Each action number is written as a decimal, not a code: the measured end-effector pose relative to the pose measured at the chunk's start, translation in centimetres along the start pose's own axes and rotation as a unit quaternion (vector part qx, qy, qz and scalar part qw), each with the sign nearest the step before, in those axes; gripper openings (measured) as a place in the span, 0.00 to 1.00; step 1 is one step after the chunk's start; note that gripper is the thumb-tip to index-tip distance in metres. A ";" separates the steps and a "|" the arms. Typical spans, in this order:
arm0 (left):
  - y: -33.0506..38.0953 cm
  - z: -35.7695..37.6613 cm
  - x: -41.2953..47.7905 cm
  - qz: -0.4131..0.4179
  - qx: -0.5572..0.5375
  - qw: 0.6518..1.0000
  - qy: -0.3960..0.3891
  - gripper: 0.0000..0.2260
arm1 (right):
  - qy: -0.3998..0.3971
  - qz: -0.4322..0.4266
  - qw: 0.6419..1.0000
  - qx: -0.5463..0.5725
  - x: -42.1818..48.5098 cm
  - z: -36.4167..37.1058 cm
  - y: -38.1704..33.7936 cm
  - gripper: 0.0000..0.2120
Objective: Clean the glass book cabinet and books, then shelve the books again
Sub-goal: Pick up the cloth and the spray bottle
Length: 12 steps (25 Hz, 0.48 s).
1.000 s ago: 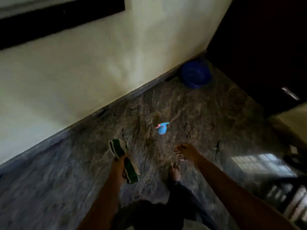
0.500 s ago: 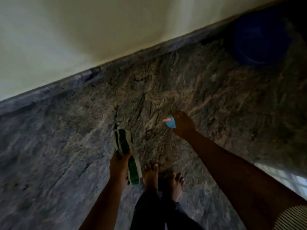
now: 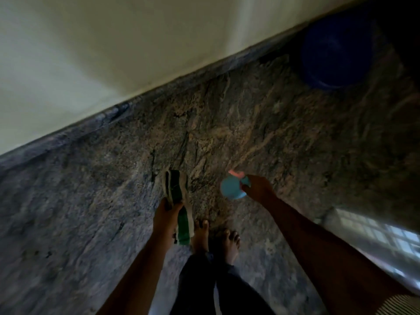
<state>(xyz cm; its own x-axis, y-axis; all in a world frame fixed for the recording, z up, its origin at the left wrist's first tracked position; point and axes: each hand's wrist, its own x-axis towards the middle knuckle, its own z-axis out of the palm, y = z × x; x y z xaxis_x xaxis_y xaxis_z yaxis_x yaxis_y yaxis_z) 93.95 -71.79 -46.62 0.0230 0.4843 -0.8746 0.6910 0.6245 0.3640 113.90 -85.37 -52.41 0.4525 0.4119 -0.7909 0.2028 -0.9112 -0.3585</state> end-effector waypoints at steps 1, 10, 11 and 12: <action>1.4 -0.3 -2.3 0.014 0.021 1.000 -0.012 0.16 | -0.007 0.008 0.999 0.032 -3.4 -2.1 0.0 0.23; 12.8 5.0 -16.1 0.065 0.227 0.970 -0.050 0.23 | 0.149 0.053 0.971 0.177 -21.4 -18.7 8.1 0.22; 13.4 6.4 -16.3 0.056 0.235 0.970 -0.037 0.24 | 0.146 0.059 0.969 0.192 -21.3 -20.5 10.1 0.24; 13.9 8.0 -16.7 0.053 0.239 0.969 -0.024 0.22 | 0.135 0.054 0.964 0.221 -19.8 -22.0 13.2 0.27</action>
<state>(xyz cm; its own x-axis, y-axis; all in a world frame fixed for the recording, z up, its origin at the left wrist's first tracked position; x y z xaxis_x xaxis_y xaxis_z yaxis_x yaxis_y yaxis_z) 108.93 -76.08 -29.52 0.1377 0.4943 -0.8583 0.9384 0.2121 0.2727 126.76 -105.63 -30.57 0.6719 0.2440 -0.6993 -0.2212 -0.8350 -0.5039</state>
